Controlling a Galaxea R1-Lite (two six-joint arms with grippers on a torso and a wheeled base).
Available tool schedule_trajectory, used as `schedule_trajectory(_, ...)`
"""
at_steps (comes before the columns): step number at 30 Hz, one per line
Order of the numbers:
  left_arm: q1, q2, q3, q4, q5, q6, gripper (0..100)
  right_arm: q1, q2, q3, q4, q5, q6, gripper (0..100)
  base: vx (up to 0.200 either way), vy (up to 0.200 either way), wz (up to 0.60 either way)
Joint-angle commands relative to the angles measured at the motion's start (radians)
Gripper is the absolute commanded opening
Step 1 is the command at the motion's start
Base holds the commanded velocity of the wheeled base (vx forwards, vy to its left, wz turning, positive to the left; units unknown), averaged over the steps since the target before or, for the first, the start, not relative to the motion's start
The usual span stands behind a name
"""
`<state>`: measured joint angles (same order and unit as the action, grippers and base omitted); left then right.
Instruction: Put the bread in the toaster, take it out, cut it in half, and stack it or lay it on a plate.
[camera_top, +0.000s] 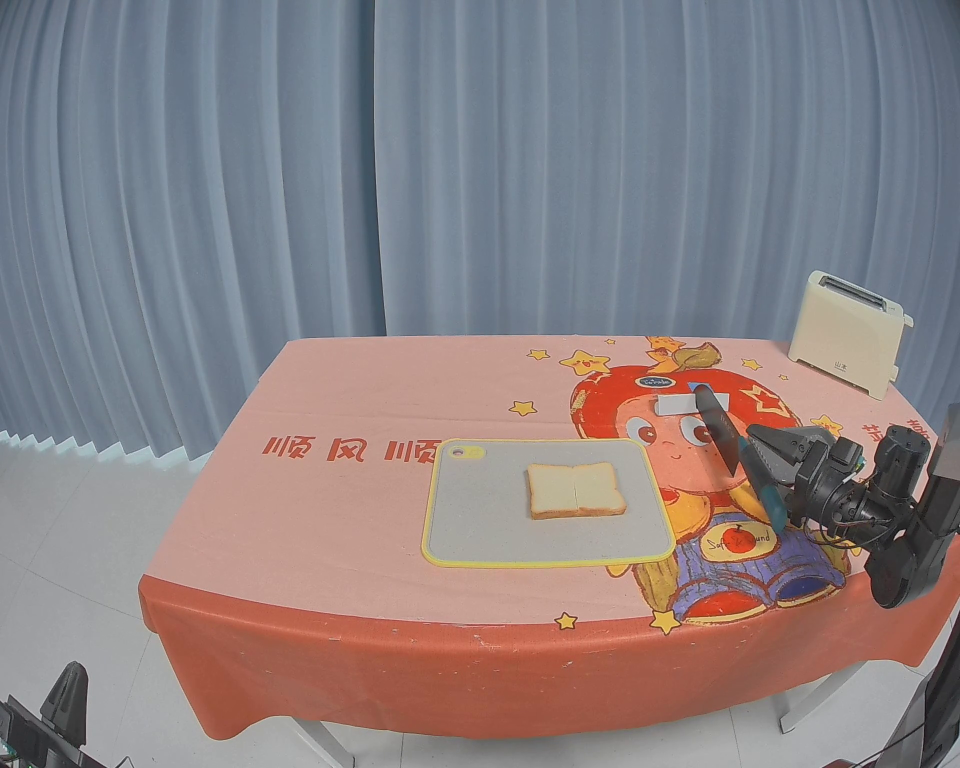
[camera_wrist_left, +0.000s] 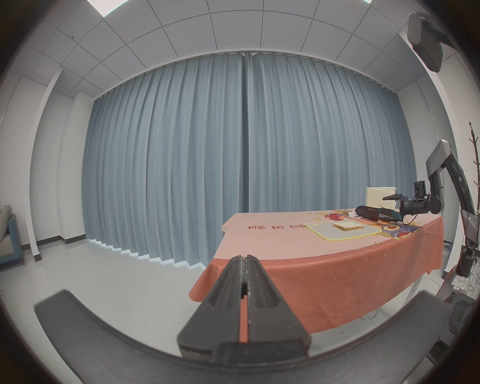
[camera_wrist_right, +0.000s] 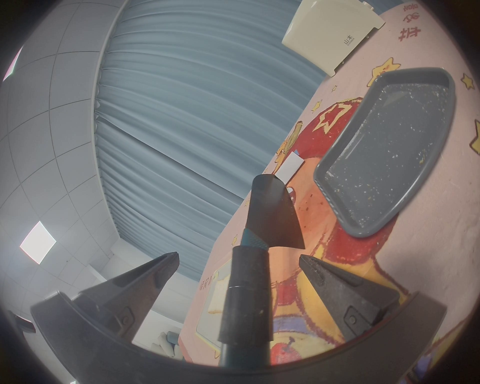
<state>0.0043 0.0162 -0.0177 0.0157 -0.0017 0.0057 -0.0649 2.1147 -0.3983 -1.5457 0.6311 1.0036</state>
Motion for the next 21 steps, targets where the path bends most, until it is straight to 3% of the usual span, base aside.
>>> schedule_trajectory(1, 0.0, -0.001, 0.012, 0.001, 0.0, 0.0, 0, -0.007, 0.027, -0.007, -0.001, 0.001, 0.0, 100, 0.0, 0.0, 0.0)
schedule_trajectory(7, 0.0, -0.001, 0.012, 0.0, 0.0, 0.0, 0, -0.018, 0.013, -0.013, -0.001, 0.001, -0.005, 100, 0.0, 0.0, 0.0)
schedule_trajectory(12, 0.0, -0.001, 0.012, 0.0, 0.0, 0.0, 0, -0.016, 0.01, -0.01, 0.001, -0.005, -0.045, 100, 0.0, 0.0, 0.0)
schedule_trajectory(19, 0.0, -0.001, 0.012, 0.001, 0.0, 0.0, 0, -0.006, 0.005, -0.013, -0.001, -0.082, -0.117, 100, 0.0, 0.0, 0.0)
schedule_trajectory(21, 0.0, -0.001, 0.012, 0.0, 0.0, 0.0, 0, 0.004, 0.004, -0.011, -0.001, -0.117, -0.16, 100, 0.0, 0.0, 0.0)
